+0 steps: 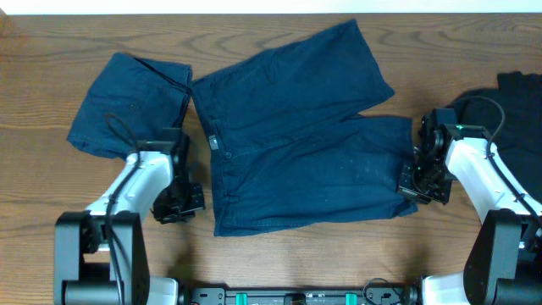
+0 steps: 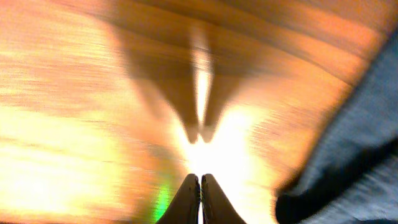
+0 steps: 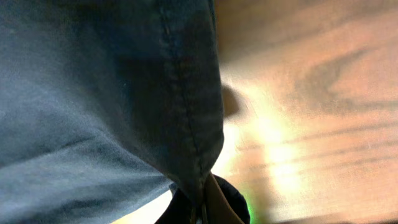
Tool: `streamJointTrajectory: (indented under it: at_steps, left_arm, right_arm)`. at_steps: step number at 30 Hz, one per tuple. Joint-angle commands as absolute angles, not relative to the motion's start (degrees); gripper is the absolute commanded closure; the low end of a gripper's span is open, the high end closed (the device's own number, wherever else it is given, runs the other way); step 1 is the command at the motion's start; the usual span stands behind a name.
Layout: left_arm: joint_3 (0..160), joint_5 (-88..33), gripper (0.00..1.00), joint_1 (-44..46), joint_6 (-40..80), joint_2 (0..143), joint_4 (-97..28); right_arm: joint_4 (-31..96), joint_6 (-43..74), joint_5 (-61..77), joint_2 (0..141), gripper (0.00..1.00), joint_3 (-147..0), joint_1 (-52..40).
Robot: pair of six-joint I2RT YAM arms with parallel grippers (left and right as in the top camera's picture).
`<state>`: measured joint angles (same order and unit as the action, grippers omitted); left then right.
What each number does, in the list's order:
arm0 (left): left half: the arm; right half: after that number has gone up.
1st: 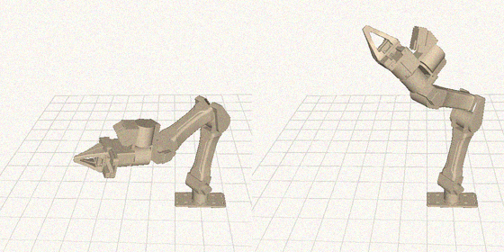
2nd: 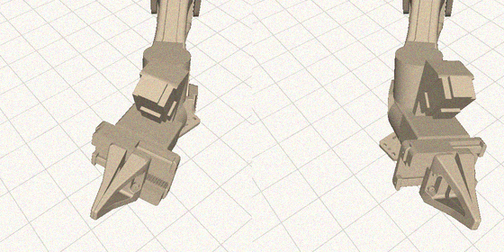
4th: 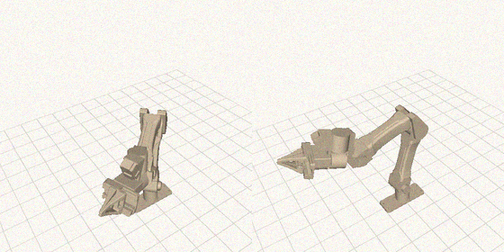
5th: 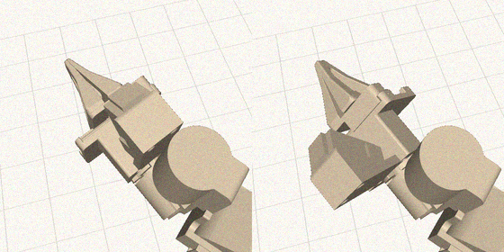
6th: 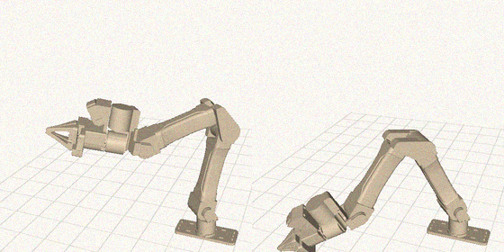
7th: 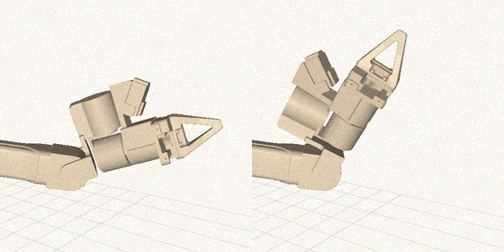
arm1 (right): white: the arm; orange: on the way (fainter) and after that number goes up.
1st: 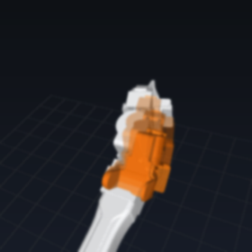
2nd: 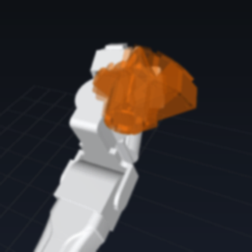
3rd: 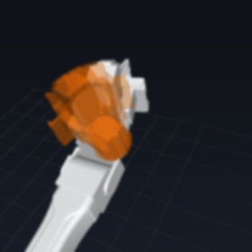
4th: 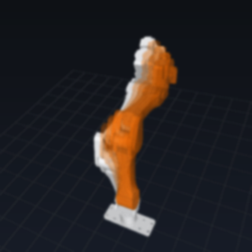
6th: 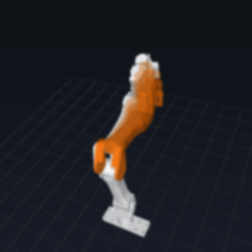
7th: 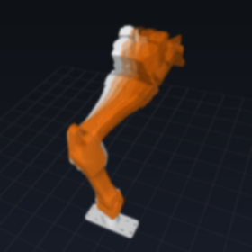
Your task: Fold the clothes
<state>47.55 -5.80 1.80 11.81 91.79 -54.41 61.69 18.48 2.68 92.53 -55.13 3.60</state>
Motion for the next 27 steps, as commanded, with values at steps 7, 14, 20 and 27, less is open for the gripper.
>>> streamJointTrajectory:
  at_steps: [7,14,20,27]
  left_arm:
    - [48.9,-4.6,0.94,0.1,11.2,88.6,-55.0]
    - [48.9,-20.3,0.76,0.1,3.1,88.6,-53.8]
    - [48.8,-30.0,0.56,0.6,-2.5,88.6,-53.3]
    - [45.1,-31.3,0.52,5.1,-2.5,88.6,-48.0]
  right_arm:
    - [64.7,20.0,-1.7,92.2,0.68,-55.4,4.1]
    - [57.1,16.5,6.0,92.2,0.62,-55.5,7.6]
    - [44.4,12.9,16.6,92.2,0.61,-55.5,11.4]
    - [29.9,12.7,18.3,92.4,0.62,-55.4,12.6]
